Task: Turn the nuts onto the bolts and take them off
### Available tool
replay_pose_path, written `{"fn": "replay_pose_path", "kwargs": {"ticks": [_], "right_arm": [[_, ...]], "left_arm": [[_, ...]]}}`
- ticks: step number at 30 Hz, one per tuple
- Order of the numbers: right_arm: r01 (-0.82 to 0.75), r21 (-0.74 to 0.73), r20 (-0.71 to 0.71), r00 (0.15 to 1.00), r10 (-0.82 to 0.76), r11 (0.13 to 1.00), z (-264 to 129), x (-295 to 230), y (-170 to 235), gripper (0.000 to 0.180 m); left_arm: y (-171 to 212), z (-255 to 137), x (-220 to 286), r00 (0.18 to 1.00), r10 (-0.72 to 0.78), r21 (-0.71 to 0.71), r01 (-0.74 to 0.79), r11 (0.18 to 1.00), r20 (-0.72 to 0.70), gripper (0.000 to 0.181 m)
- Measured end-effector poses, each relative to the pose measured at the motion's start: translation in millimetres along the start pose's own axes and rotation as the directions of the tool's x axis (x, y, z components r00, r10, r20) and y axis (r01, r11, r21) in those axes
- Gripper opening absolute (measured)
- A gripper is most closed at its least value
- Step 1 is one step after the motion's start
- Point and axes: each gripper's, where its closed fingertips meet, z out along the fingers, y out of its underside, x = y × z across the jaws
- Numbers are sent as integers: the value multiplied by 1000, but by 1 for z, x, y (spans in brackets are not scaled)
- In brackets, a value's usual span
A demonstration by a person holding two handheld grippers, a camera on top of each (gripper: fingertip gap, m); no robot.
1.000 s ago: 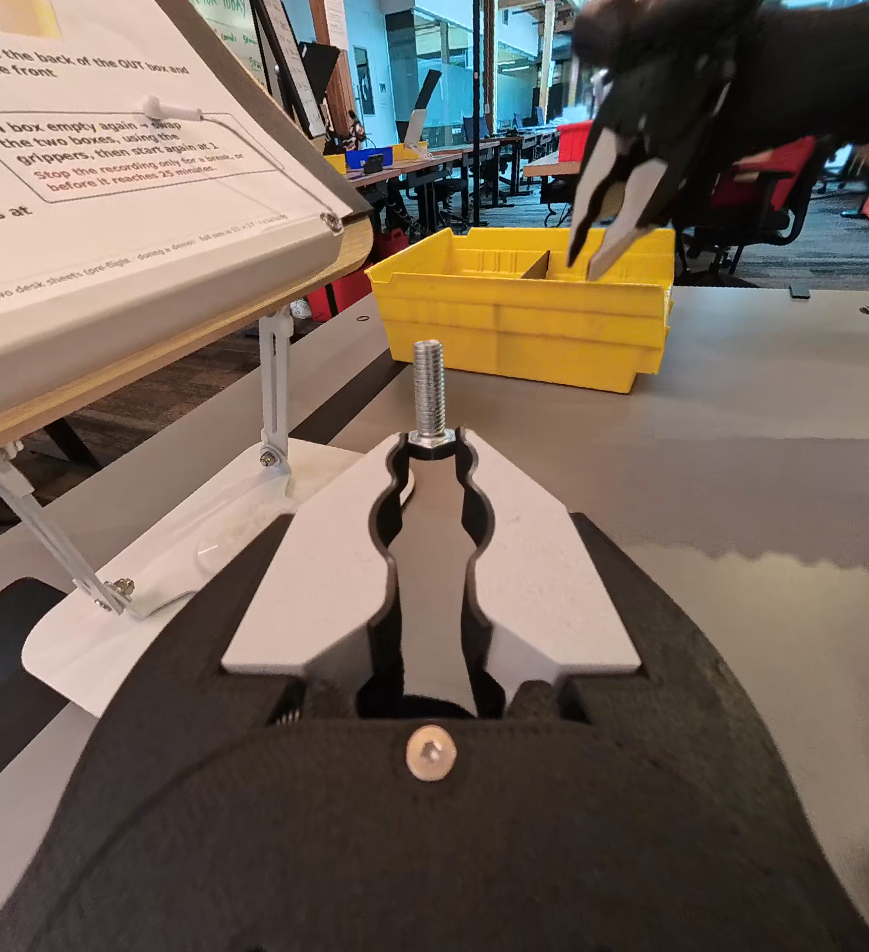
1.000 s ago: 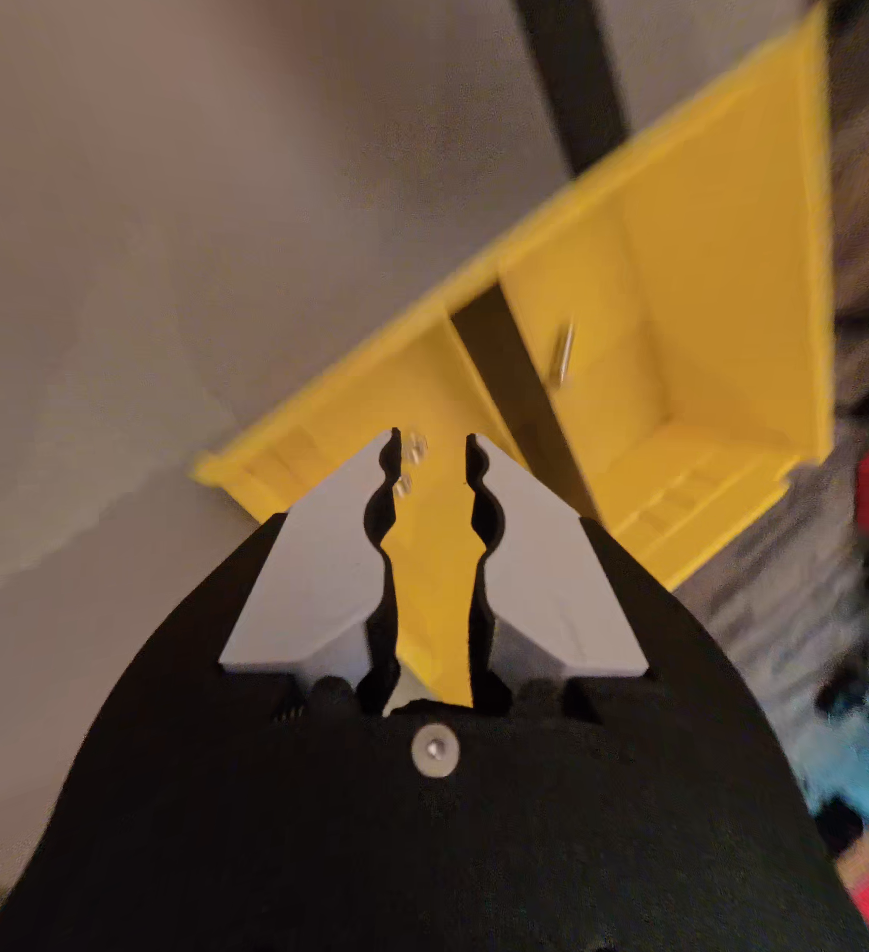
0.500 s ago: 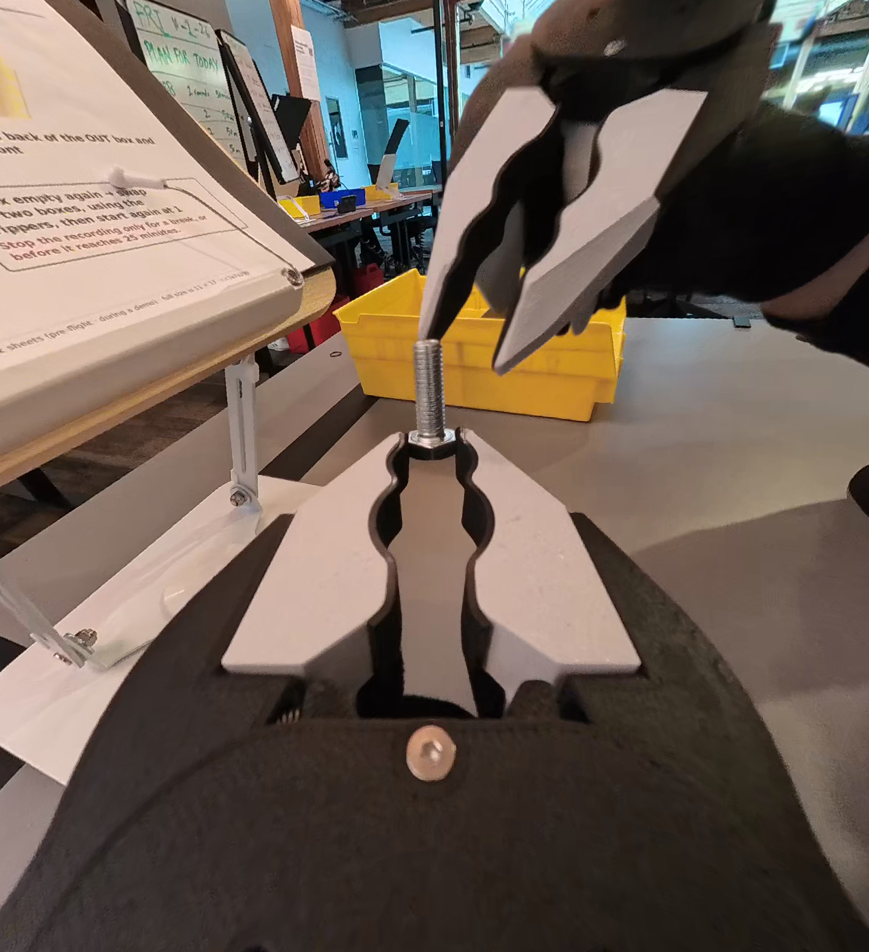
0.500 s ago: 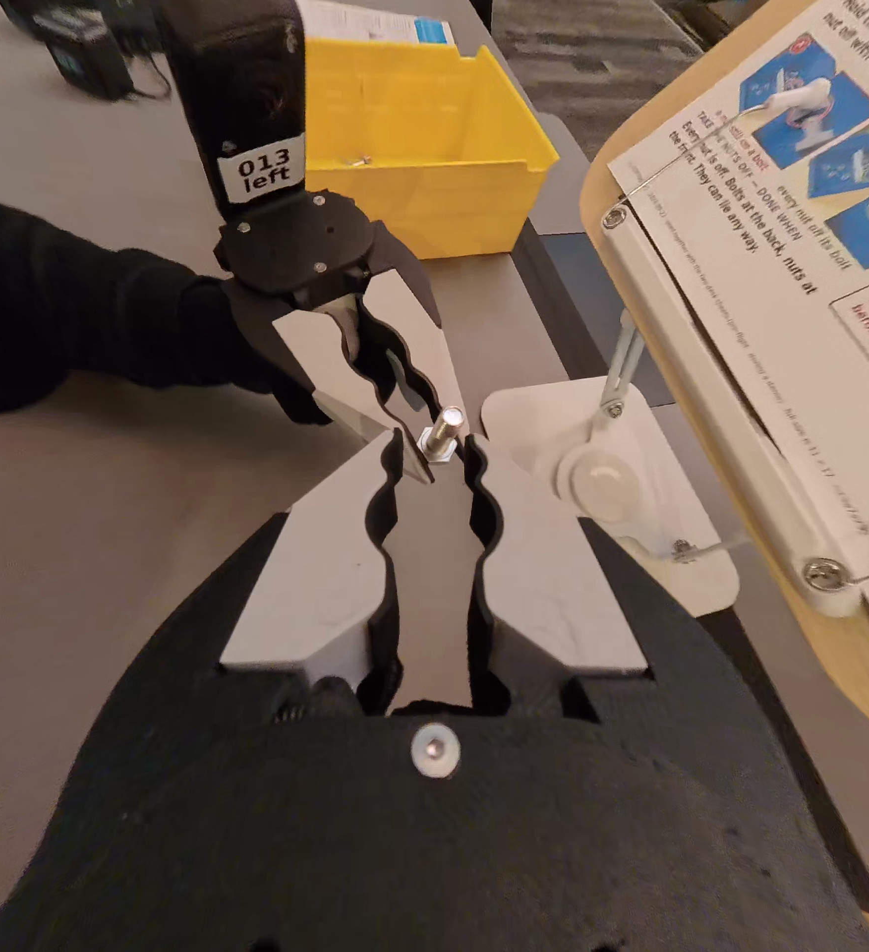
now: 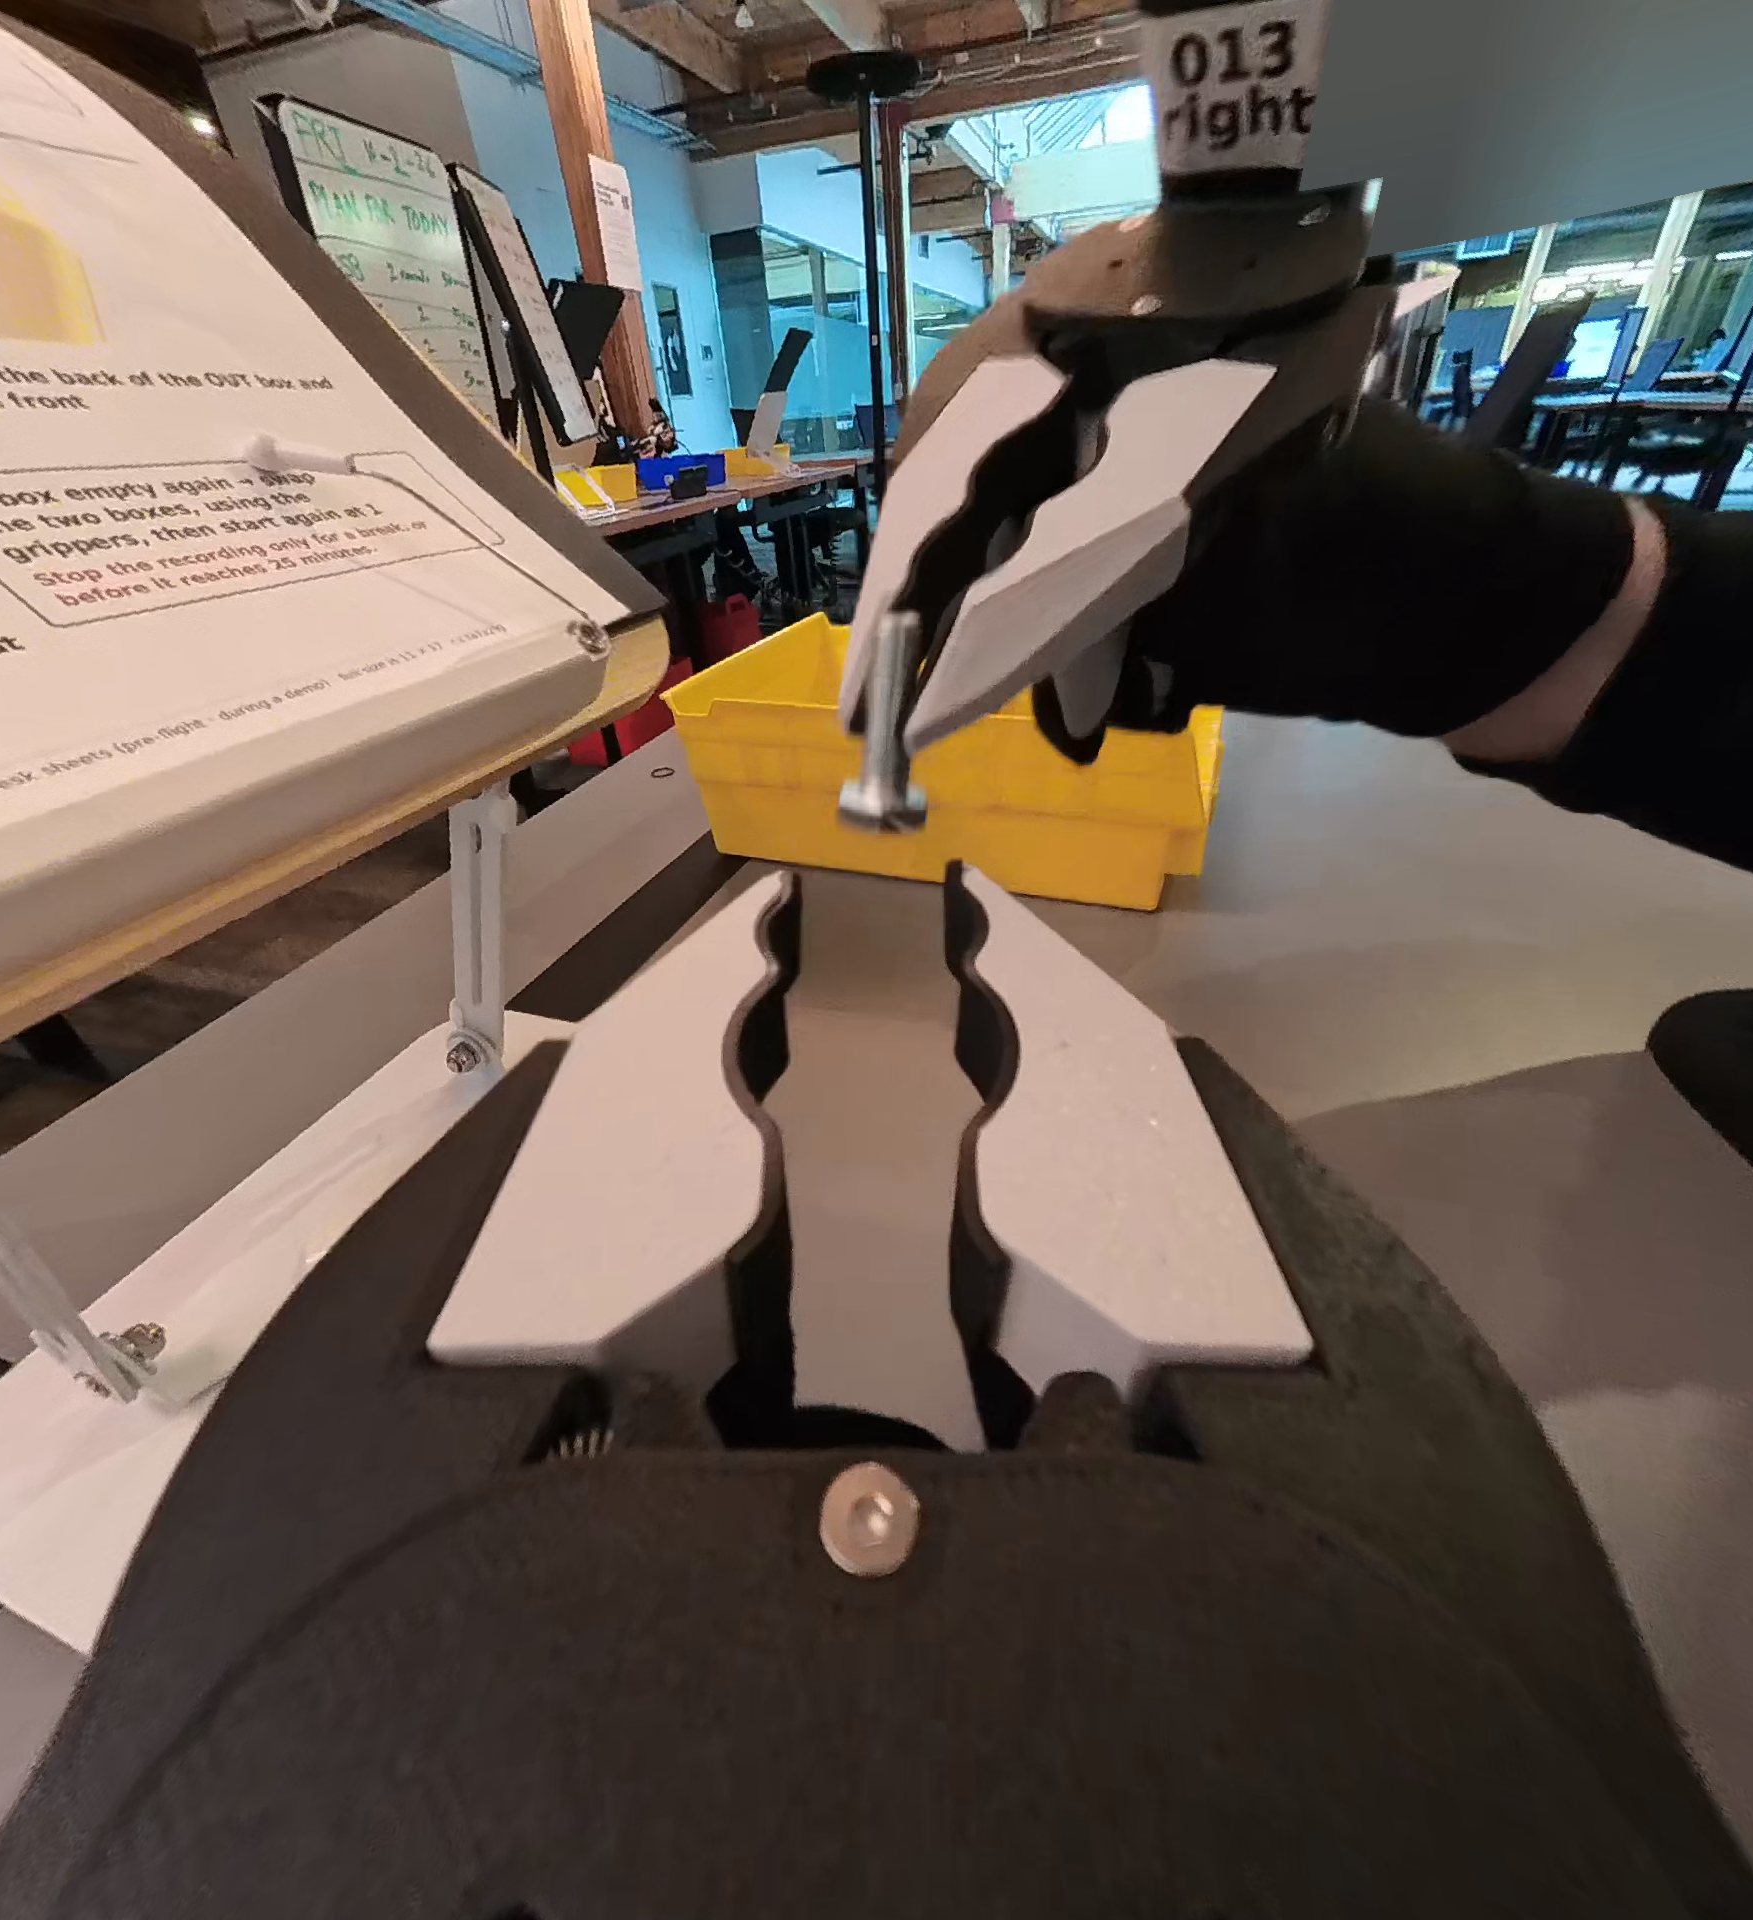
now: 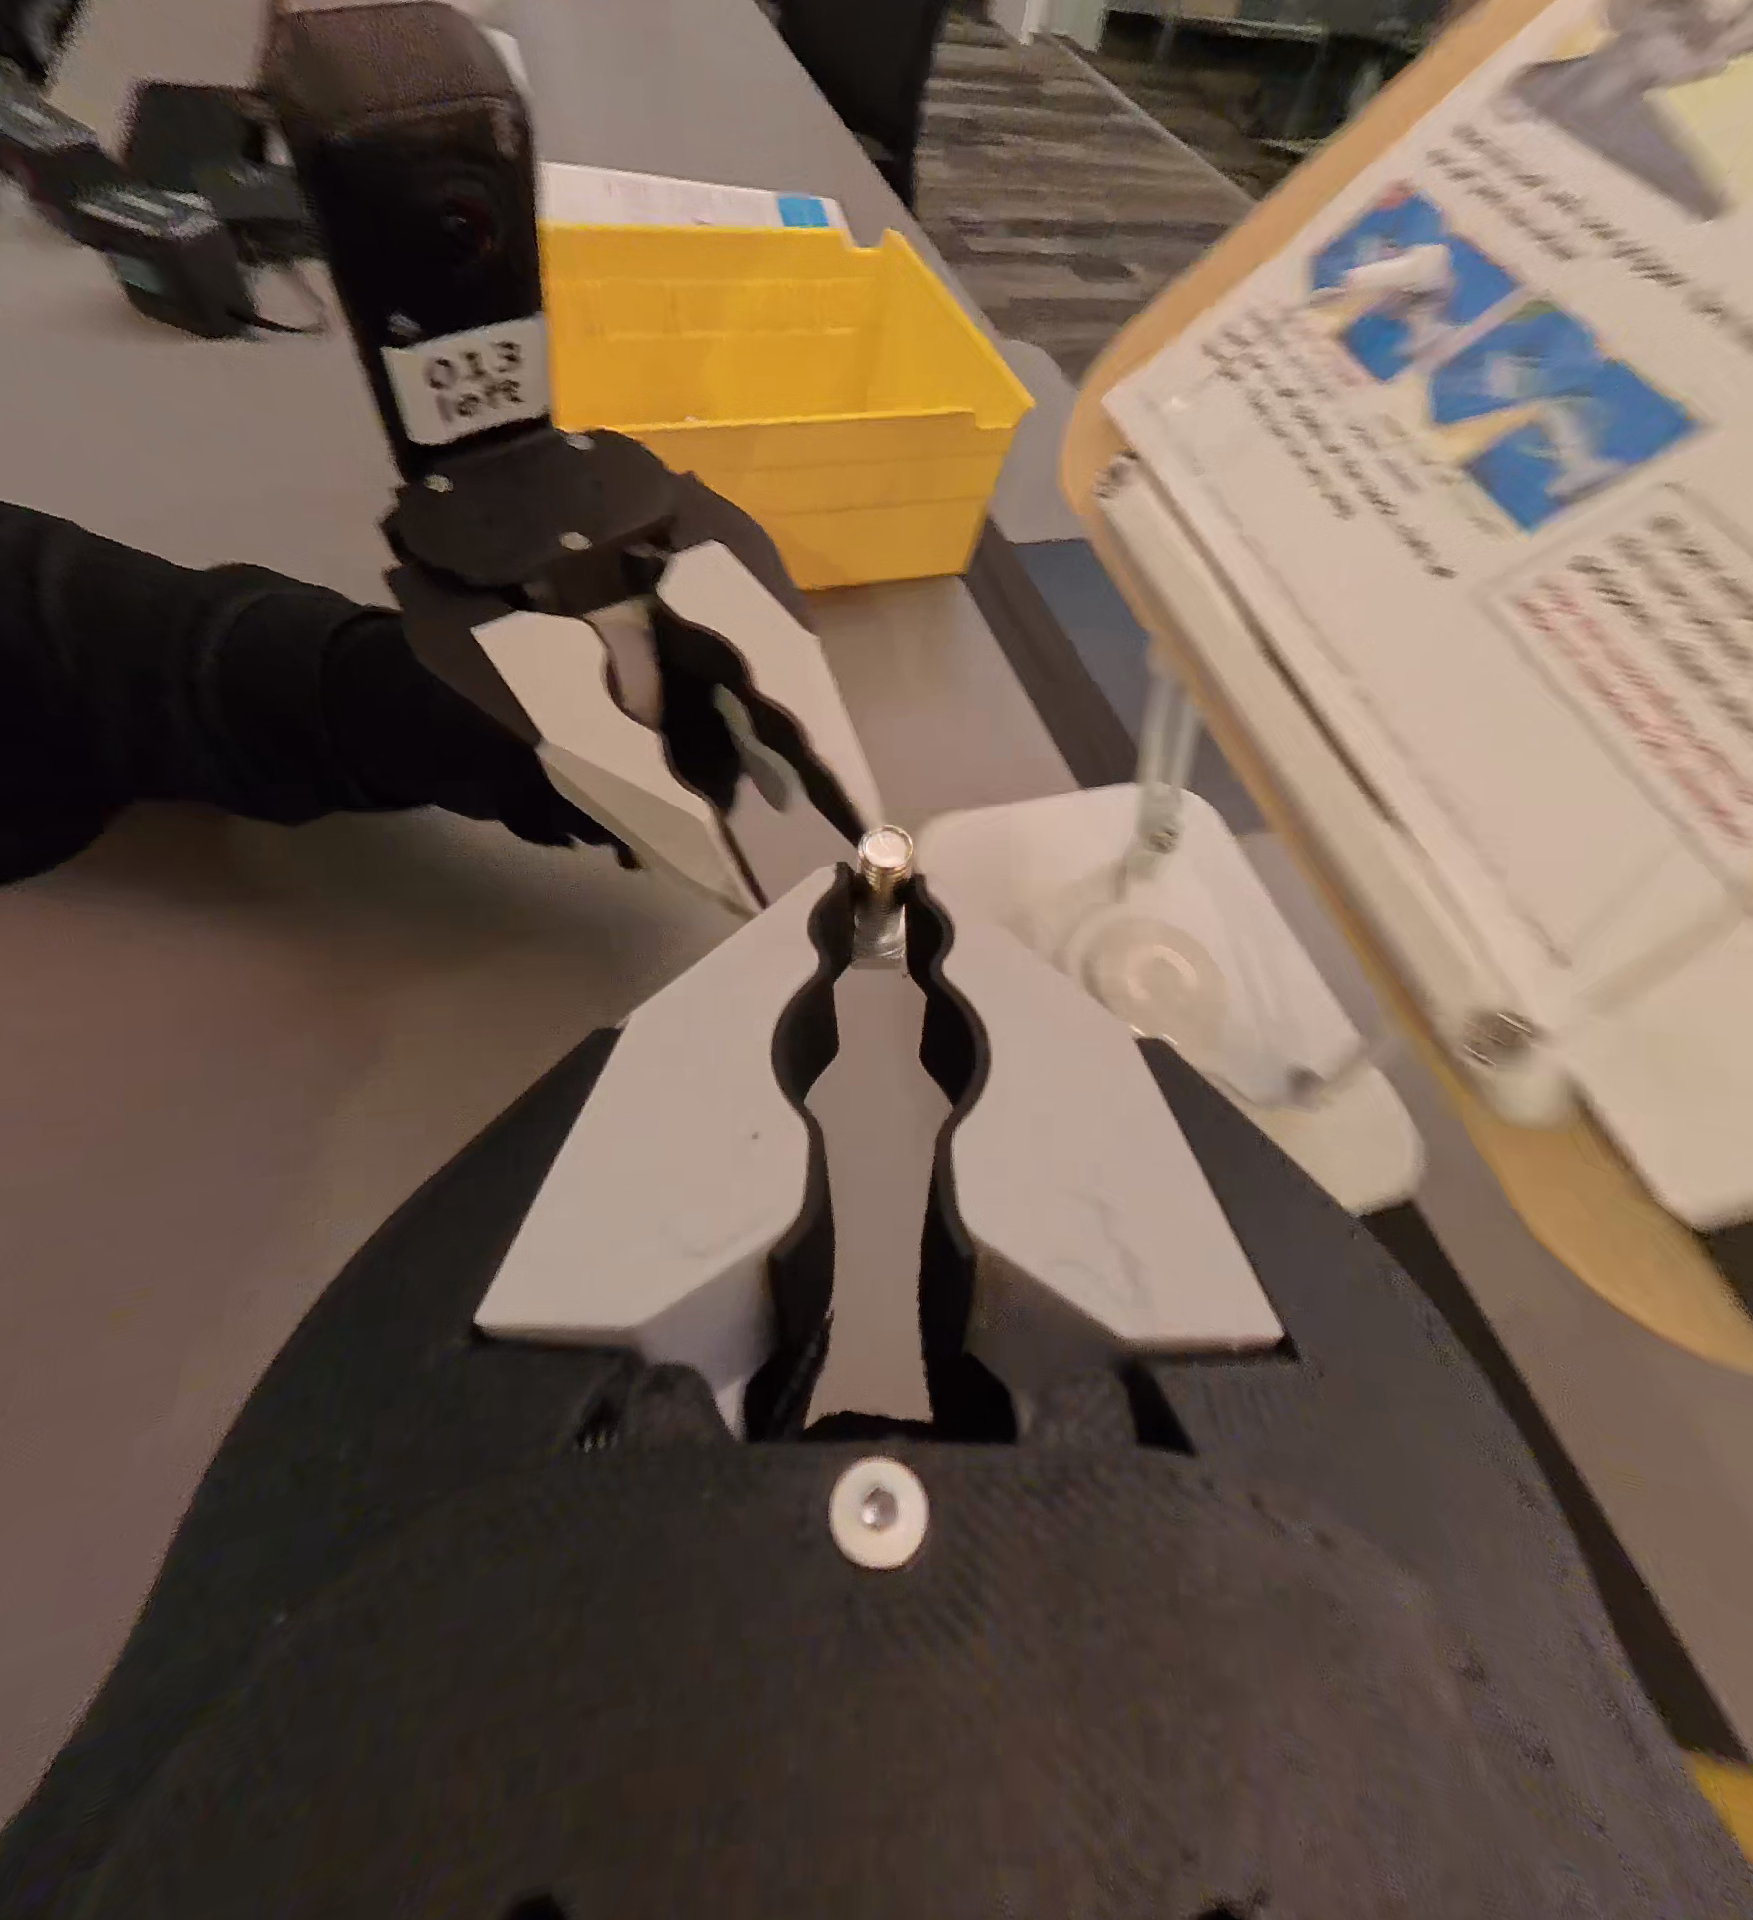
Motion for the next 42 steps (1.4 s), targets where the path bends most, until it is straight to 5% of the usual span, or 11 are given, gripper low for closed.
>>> {"fn": "replay_pose_path", "kwargs": {"ticks": [1,5,11,18,28,34,42], "right_arm": [[4,-12,-43,999,-4,1000,-14,11,2,8],[-65,-79,-279,959,40,995,-93,81,23,7],[-348,-402,-583,811,56,847,-201,185,148,8],[-483,-614,-564,822,81,624,-203,208,249,7],[-539,-753,-524,838,151,377,-185,213,309,11],[-549,-632,-599,794,105,546,-189,221,248,20],[-182,-136,-546,834,80,974,-159,138,18,11]], "left_arm": [[1,0,-2,1000,0,-7,0,1000,10,27],[9,0,-11,999,1,-36,1,999,54,27],[28,4,-20,996,0,-98,9,995,94,21],[40,6,-24,994,-1,-136,16,991,111,21],[46,4,-28,994,-16,-151,32,988,109,20],[47,5,-27,994,-20,-156,35,987,103,20],[49,8,-25,995,-7,-167,23,986,100,21]]}}
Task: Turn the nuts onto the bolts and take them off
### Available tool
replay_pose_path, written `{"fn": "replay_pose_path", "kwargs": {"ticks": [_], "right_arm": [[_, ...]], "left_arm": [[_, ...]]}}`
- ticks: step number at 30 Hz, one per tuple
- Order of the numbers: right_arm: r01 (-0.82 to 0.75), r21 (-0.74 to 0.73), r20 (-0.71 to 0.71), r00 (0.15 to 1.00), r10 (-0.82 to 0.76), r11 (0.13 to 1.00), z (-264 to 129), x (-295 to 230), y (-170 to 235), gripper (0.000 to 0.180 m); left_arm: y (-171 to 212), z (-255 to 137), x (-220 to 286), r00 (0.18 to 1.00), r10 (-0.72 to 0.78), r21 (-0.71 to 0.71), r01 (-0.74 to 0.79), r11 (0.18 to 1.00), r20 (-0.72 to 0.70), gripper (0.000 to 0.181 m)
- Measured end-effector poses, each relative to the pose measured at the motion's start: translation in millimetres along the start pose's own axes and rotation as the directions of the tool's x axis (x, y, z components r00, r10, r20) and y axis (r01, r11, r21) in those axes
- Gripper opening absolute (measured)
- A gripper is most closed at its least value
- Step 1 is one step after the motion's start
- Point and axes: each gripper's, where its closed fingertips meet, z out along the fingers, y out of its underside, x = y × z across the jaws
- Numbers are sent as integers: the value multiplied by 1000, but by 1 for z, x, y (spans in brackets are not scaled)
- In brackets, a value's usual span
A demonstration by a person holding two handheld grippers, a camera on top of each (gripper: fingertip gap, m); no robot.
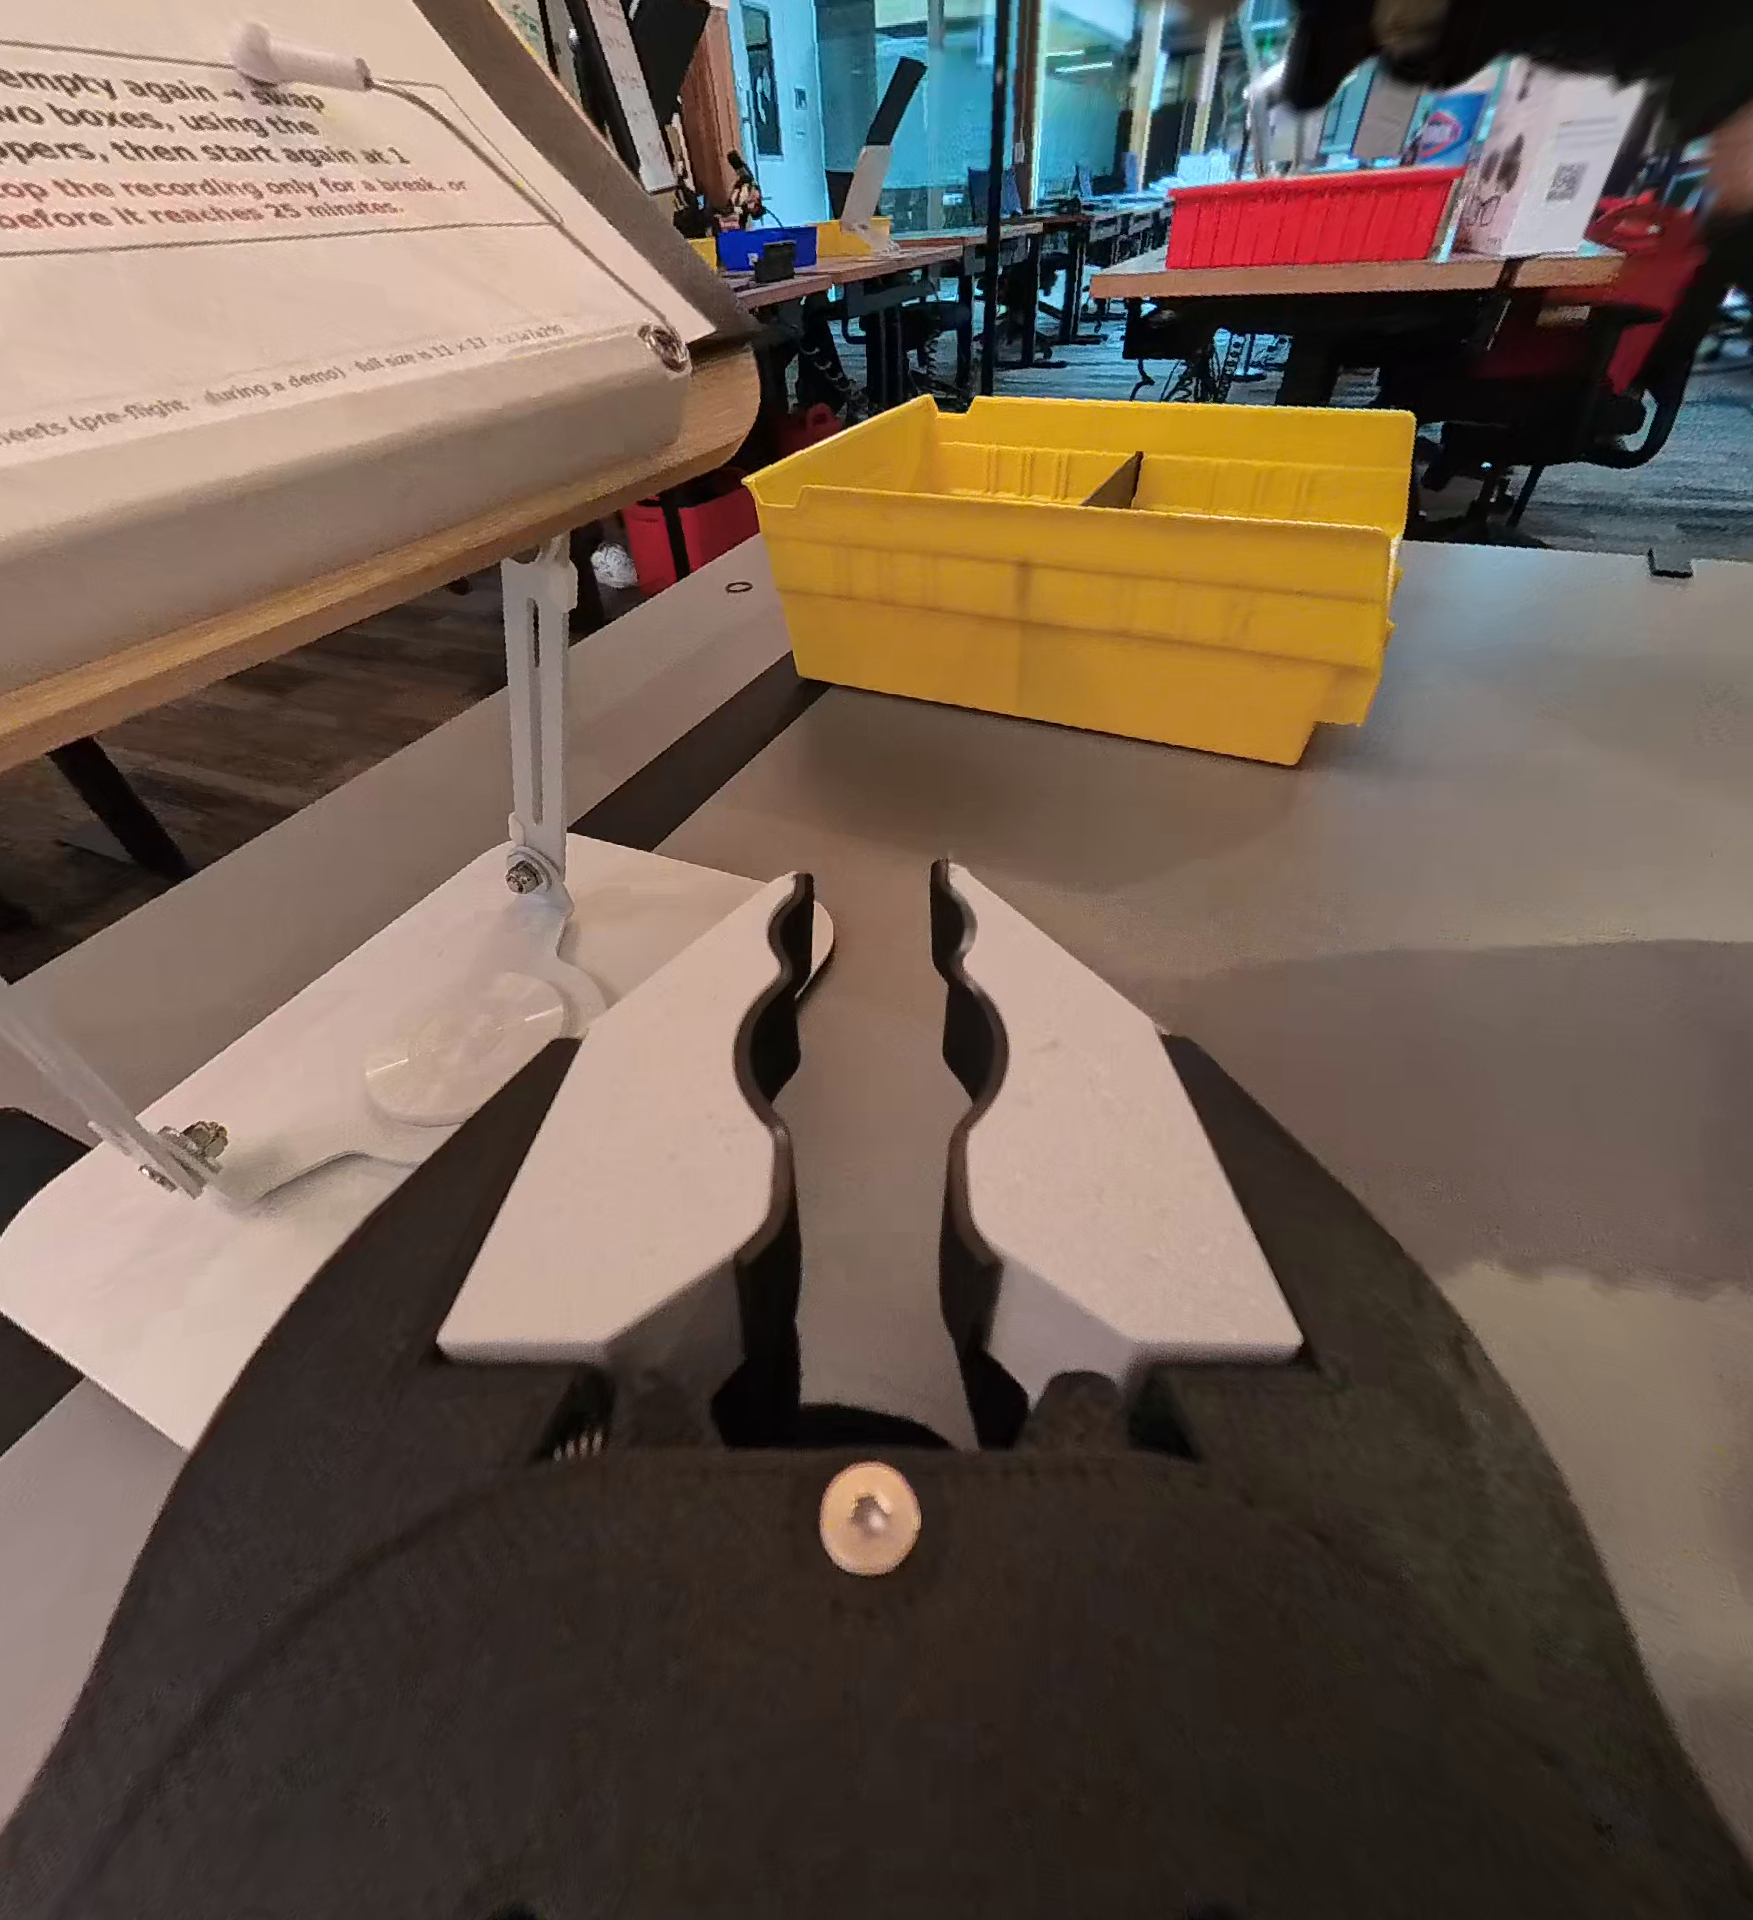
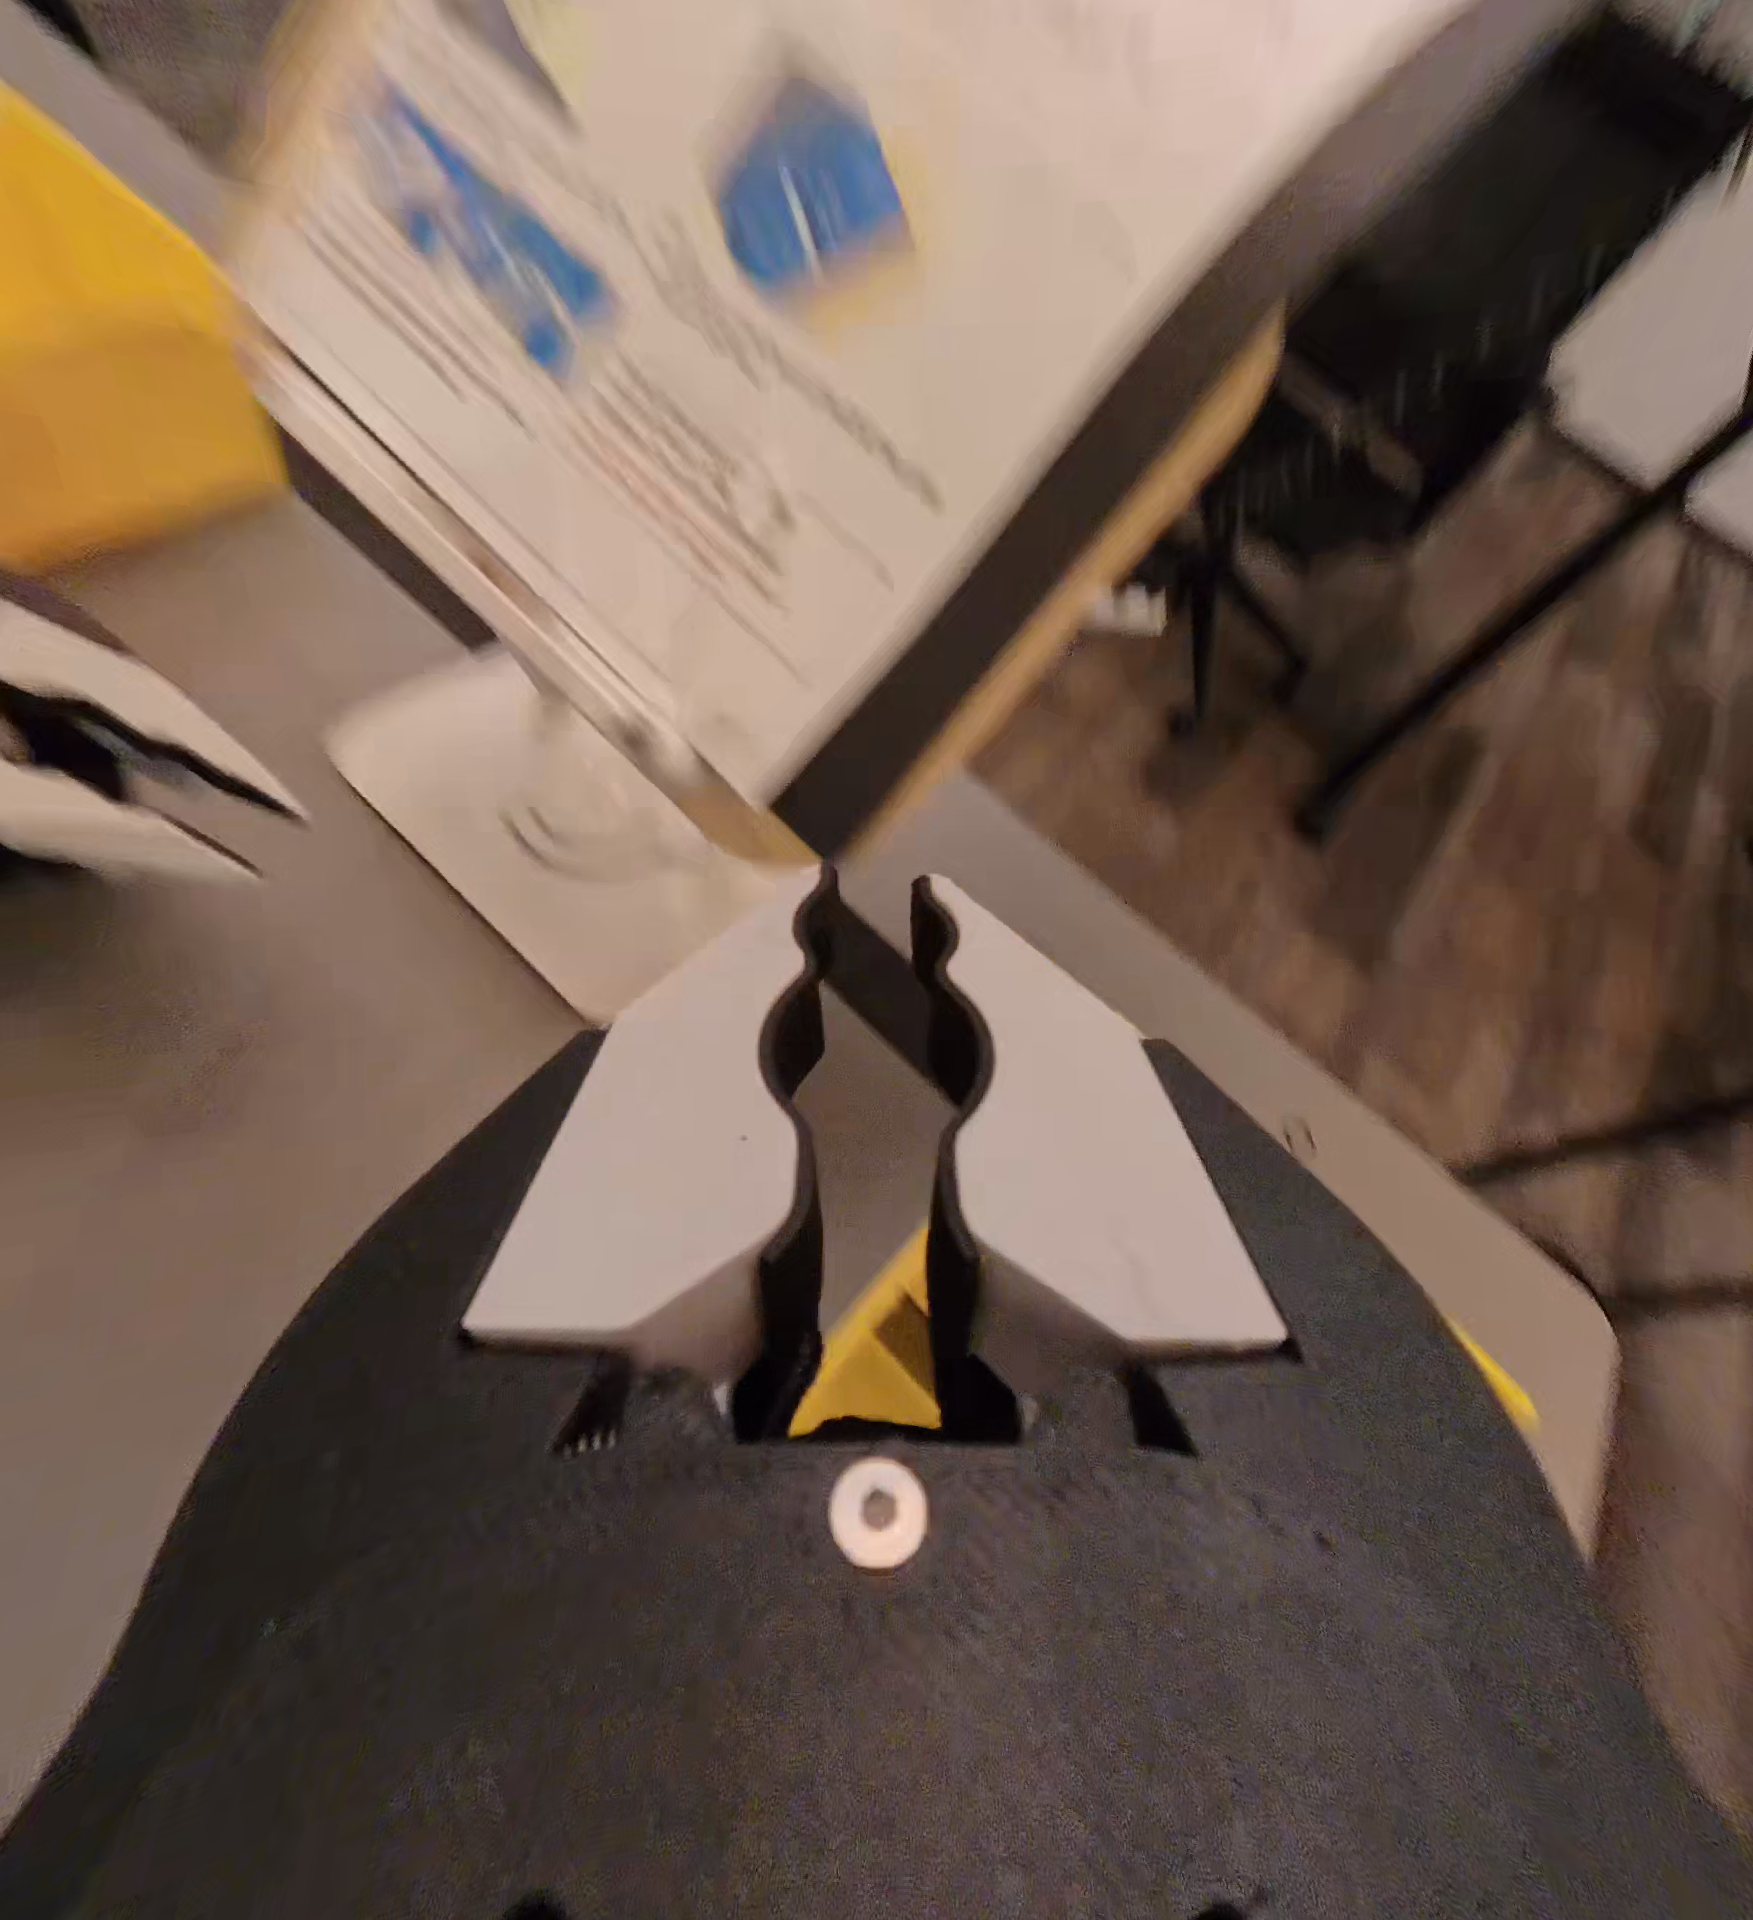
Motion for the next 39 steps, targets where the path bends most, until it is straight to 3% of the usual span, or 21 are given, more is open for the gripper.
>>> {"fn": "replay_pose_path", "kwargs": {"ticks": [4,9,16,20,25,28,31,39], "right_arm": [[-11,296,91,996,-16,955,-31,-49,-57,9],[59,333,118,987,-104,941,-34,-70,-70,10],[58,315,109,989,-97,947,-30,-61,-61,10],[80,318,111,986,-121,945,-35,-63,-61,9],[100,298,119,983,-141,949,-33,-64,-55,9],[104,285,138,979,-148,953,-29,-67,-52,9],[115,266,149,976,-158,957,-23,-69,-48,10],[150,219,171,967,-189,964,-7,-79,-41,10]], "left_arm": [[-1,-2,-4,1000,8,4,-8,1000,19,21],[-10,-6,-8,999,25,19,-26,999,40,24],[-65,-34,-24,979,143,37,-150,988,147,27],[-99,-72,-45,937,294,-95,-280,955,188,26],[-120,-162,-98,851,436,-357,-325,876,293,22],[-84,-221,-127,848,442,-572,-215,791,292,21],[-20,-280,-145,869,423,-788,-65,612,256,23],[115,-351,-151,935,229,-933,197,301,271,44]]}}
